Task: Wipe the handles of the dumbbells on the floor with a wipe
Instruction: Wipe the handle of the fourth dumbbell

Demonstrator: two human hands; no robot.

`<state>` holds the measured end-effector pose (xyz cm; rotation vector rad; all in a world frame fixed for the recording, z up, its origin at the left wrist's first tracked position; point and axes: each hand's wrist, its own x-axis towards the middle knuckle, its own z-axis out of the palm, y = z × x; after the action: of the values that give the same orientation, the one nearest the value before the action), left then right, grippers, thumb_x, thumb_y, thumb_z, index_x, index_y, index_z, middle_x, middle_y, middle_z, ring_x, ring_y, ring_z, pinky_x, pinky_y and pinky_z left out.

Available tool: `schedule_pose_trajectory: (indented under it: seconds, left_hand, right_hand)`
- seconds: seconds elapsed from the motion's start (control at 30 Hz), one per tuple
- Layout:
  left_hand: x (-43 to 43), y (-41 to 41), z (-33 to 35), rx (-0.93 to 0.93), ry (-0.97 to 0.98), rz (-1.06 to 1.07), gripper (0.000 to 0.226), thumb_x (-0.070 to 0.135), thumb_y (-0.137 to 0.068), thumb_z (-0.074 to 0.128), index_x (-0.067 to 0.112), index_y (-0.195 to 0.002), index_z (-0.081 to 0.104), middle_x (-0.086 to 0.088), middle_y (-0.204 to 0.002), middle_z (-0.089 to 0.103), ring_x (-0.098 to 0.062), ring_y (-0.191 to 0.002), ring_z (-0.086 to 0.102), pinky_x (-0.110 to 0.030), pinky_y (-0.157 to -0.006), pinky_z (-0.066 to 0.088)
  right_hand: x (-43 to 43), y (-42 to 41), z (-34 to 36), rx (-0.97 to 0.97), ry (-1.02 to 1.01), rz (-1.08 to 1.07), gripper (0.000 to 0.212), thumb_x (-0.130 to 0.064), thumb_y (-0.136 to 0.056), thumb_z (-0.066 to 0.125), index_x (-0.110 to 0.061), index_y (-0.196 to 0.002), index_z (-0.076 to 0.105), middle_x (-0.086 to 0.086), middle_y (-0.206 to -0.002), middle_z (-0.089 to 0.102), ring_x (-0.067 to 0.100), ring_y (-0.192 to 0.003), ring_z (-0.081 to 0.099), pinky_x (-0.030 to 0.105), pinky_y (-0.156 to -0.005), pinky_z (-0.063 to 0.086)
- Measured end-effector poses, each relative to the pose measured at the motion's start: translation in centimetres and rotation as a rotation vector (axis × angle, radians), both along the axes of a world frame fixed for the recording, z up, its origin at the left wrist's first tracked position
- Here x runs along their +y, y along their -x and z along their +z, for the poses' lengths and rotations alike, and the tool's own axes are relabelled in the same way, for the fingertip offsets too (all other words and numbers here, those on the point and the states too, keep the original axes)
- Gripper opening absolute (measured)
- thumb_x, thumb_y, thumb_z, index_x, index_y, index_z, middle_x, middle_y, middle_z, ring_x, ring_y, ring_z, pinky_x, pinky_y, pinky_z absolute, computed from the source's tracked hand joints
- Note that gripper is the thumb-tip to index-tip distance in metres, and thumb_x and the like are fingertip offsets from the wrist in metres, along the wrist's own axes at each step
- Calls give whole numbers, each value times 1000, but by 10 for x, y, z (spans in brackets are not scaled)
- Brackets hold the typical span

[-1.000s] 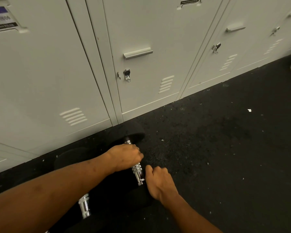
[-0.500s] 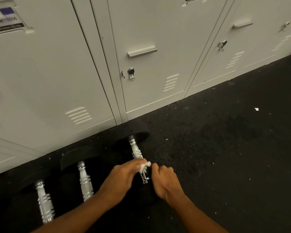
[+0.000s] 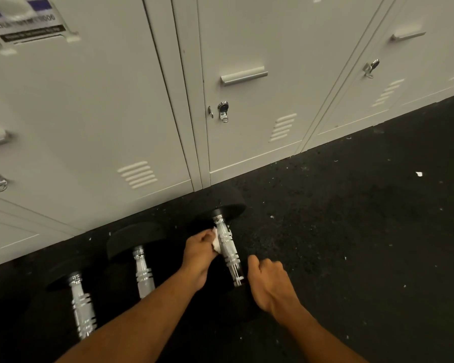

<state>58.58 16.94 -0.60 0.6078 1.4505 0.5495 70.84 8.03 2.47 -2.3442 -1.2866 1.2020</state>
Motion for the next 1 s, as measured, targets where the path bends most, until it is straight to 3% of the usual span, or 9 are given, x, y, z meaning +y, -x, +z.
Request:
schedule_pose_trajectory:
  seconds: [0.1,0.23,0.33,0.5,0.6,0.7,0.83,0.93,1.0]
  left_hand:
    - [7,-3,-1,-85,-16,84,27,8,-101,41,3,-108,67,-14,-105,70,-25,-99,66,-34,-85,53]
    - [5,-5,-4,-161,-2,138,26,8,-101,41,6,-100,67,-14,-103,70,-23,-97,66,-33,-85,52]
    - [0,-6,-6,-186,24,74,29,13,-103,37,7,-106,65,-16,-107,71,-27,-103,67,-36,-90,51]
    - [-29,6,-4,-153,85,-125,33,13,-103,34,7,-111,66,-14,-104,73,-28,-100,69,-40,-94,51]
    - [-39,13,-5,-64,94,-293,35,15,-102,36,10,-108,70,-9,-99,75,-24,-96,70,-36,-89,53]
    - [-40,17,-3,36,91,-442,35,15,-101,38,12,-105,72,-2,-88,75,-14,-80,68,-28,-73,49]
    - [-34,9,10,-9,188,-353,32,5,-96,43,8,-83,71,-3,-66,72,-12,-57,66,-23,-55,49]
    - [-23,0,16,-77,224,-179,32,-3,-93,38,-1,-88,70,-14,-75,72,-25,-70,67,-34,-67,56]
    - [-14,-4,15,-71,207,-85,32,-4,-93,37,-3,-93,68,-17,-80,71,-28,-75,66,-37,-71,55]
  right_hand:
    - [0,0,2,20,12,11,49,-44,-93,18,-18,-64,48,7,-75,58,21,-74,52,43,-75,49]
    - [0,-1,3,23,30,-4,46,-44,-93,19,-19,-66,47,10,-80,59,22,-78,49,44,-78,48]
    - [-1,-2,0,-20,37,-6,38,-36,-98,22,-25,-63,32,4,-79,50,18,-78,43,34,-73,35]
    - [1,-1,-1,-36,55,21,43,-43,-95,22,-23,-64,43,4,-78,55,18,-76,49,36,-72,41]
    - [1,0,0,2,62,0,46,-43,-95,24,-20,-65,50,5,-77,59,18,-72,52,38,-73,45]
    - [2,-1,0,15,63,-5,49,-45,-94,23,-17,-72,56,9,-80,64,23,-76,58,43,-77,51]
    - [2,0,1,-35,62,65,43,-41,-95,21,-19,-74,51,7,-83,61,26,-84,57,42,-78,49]
    - [1,-2,-1,-64,46,79,39,-38,-98,20,-24,-66,39,-1,-75,50,14,-72,48,34,-70,39]
    - [1,-1,0,-51,41,66,40,-36,-98,20,-23,-65,38,-2,-71,46,16,-72,46,34,-70,37]
